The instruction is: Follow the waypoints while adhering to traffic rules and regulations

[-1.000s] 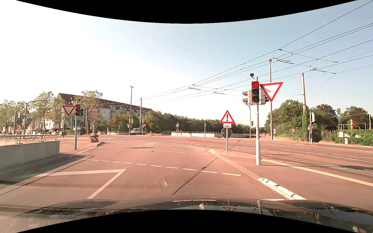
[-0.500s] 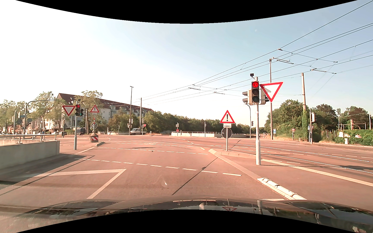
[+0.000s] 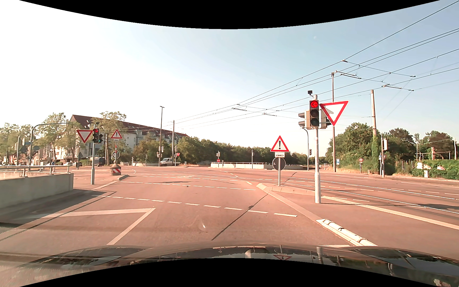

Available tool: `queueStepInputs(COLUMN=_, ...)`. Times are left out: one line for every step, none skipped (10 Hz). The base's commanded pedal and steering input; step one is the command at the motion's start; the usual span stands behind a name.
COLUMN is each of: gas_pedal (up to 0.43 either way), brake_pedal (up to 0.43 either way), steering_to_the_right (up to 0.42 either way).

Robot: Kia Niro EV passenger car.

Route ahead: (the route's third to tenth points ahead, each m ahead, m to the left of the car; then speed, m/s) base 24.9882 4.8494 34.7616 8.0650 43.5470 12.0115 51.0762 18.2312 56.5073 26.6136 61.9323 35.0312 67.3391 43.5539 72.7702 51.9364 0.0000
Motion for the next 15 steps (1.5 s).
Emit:
queueStepInputs(gas_pedal=0.000, brake_pedal=0.232, steering_to_the_right=-0.082)
queueStepInputs(gas_pedal=0.000, brake_pedal=0.232, steering_to_the_right=-0.082)
queueStepInputs(gas_pedal=0.000, brake_pedal=0.232, steering_to_the_right=-0.082)
queueStepInputs(gas_pedal=0.000, brake_pedal=0.232, steering_to_the_right=-0.082)
queueStepInputs(gas_pedal=0.000, brake_pedal=0.232, steering_to_the_right=-0.081)
queueStepInputs(gas_pedal=0.000, brake_pedal=0.232, steering_to_the_right=-0.082)
queueStepInputs(gas_pedal=0.000, brake_pedal=0.232, steering_to_the_right=-0.082)
queueStepInputs(gas_pedal=0.000, brake_pedal=0.232, steering_to_the_right=-0.082)
queueStepInputs(gas_pedal=0.000, brake_pedal=0.232, steering_to_the_right=-0.082)
queueStepInputs(gas_pedal=0.000, brake_pedal=0.232, steering_to_the_right=-0.081)
queueStepInputs(gas_pedal=0.000, brake_pedal=0.232, steering_to_the_right=-0.082)
queueStepInputs(gas_pedal=0.000, brake_pedal=0.232, steering_to_the_right=-0.082)
queueStepInputs(gas_pedal=0.000, brake_pedal=0.232, steering_to_the_right=-0.082)
queueStepInputs(gas_pedal=0.000, brake_pedal=0.232, steering_to_the_right=-0.082)
queueStepInputs(gas_pedal=0.000, brake_pedal=0.232, steering_to_the_right=-0.081)
